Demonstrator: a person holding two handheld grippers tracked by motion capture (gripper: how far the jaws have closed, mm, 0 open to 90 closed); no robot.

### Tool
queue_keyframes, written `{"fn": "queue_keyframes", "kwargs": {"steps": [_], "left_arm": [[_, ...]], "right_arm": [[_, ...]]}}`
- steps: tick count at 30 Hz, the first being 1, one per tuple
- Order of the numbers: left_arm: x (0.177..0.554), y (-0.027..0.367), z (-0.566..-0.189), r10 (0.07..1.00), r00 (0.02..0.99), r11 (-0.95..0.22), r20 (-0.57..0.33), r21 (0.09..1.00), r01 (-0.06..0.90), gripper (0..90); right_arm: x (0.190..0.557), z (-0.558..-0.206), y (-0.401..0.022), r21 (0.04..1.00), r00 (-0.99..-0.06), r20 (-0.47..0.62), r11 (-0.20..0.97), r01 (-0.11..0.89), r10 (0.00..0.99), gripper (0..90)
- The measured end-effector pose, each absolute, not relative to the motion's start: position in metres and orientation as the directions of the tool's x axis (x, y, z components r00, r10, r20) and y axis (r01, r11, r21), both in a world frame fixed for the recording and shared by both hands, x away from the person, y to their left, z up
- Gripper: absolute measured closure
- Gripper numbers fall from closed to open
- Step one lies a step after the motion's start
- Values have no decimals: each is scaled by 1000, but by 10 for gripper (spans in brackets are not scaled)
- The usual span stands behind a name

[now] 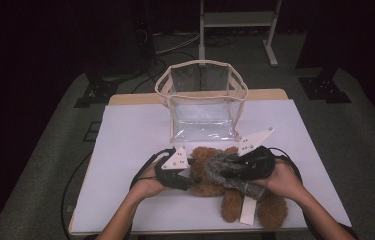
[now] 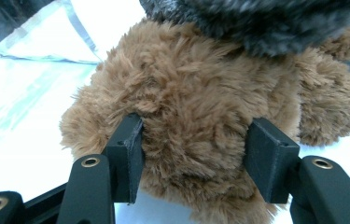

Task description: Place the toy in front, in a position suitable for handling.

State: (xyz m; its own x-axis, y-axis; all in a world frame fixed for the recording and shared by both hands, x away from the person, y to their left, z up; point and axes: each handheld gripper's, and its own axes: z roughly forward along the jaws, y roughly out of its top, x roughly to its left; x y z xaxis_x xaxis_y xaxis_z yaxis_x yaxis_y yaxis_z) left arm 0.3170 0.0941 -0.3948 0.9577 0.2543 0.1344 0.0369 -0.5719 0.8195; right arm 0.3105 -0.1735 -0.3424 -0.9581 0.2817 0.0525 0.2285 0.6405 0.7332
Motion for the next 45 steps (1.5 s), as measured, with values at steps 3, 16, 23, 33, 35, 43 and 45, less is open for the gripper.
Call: {"fn": "queue_keyframes", "kwargs": {"steps": [3, 16, 23, 33, 35, 43, 45], "left_arm": [[319, 97, -394, 257, 957, -567, 138, 823, 33, 423], [326, 98, -401, 273, 953, -561, 129, 827, 48, 476], [327, 97, -400, 274, 952, -562, 135, 826, 45, 472], [324, 97, -401, 255, 959, -562, 123, 826, 43, 465], [323, 97, -400, 248, 960, -569, 128, 822, 37, 457], [320, 93, -385, 252, 958, -533, 135, 846, 21, 333], [317, 89, -386, 233, 961, -558, 151, 830, 5, 342]], "right_arm": [[318, -347, -174, 737, -954, 34, 637, 226, 298, 745], [344, -344, -167, 748, -942, 22, 620, 238, 335, 745], [333, -344, -135, 750, -969, 17, 638, 174, 245, 745], [342, -339, -174, 729, -940, 3, 642, 235, 340, 745], [348, -339, -183, 722, -928, 7, 641, 263, 373, 744], [335, -347, -179, 734, -946, 73, 625, 266, 316, 741], [333, -344, -178, 730, -950, 68, 634, 256, 305, 741]]}}
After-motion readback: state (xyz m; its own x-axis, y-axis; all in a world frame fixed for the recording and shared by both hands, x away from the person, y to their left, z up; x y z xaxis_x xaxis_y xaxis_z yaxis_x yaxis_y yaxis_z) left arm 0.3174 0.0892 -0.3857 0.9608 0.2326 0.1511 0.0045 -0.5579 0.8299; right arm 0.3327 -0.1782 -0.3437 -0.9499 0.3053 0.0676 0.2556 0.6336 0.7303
